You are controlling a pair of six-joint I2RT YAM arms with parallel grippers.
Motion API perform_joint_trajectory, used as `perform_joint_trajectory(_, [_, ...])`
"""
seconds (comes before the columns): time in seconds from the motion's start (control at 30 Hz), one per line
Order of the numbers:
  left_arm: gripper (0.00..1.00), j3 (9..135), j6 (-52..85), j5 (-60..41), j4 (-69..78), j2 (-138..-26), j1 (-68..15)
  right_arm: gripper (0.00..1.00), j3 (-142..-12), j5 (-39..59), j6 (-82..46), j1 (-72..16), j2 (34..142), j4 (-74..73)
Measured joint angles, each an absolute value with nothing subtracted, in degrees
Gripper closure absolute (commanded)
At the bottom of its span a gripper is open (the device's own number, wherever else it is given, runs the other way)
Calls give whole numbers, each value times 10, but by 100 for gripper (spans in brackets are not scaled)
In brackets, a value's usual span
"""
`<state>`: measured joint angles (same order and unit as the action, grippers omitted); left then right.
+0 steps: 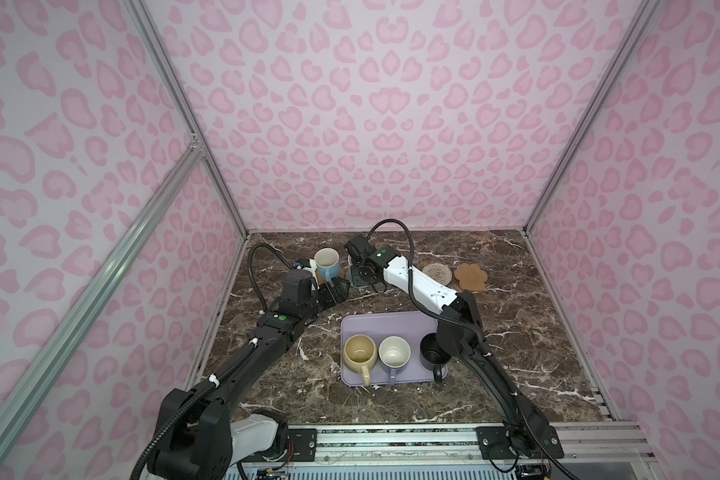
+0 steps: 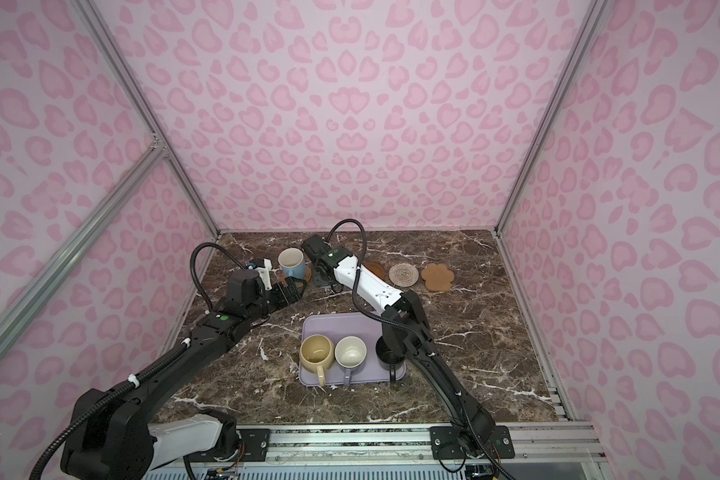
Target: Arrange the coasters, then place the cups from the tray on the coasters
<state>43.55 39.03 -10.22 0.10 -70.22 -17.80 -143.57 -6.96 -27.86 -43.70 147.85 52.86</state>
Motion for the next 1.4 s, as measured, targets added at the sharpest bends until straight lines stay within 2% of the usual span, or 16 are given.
perform_joint_trajectory(0.27, [3, 435, 390, -101, 0, -701, -178, 65, -1436, -50, -283, -429, 1479, 520])
perform_joint_trajectory(0.7, [3, 435, 390, -101, -4, -692, -178, 64, -1436, 0, -289, -430, 1475, 521])
perform_joint_trajectory(0.8, [3, 435, 390, -101, -7, -691, -178, 57, -1426, -5, -289, -429, 1462, 520])
perform_joint_trajectory(0.87, [3, 435, 391, -101, -15, -686, -180, 48, -1402, -8, -289, -429, 1443, 514])
perform_joint_trajectory(0.97, [3, 435, 394, -93, -35, -669, -190, 34, -1339, -13, -286, -431, 1395, 496])
perform_joint_trajectory(1.0, [3, 435, 394, -89, -43, -661, -197, 27, -1311, -13, -283, -432, 1374, 486])
perform_joint_trajectory(1.07, [3, 435, 394, -77, -62, -641, -213, 6, -1246, -13, -282, -437, 1324, 460])
perform_joint_trajectory(1.13, [3, 432, 394, -59, -81, -615, -230, 1, -1159, -14, -282, -440, 1254, 427])
perform_joint_trajectory(1.4, [3, 430, 405, 15, -171, -555, -326, 1, -898, -30, -268, -440, 1031, 313])
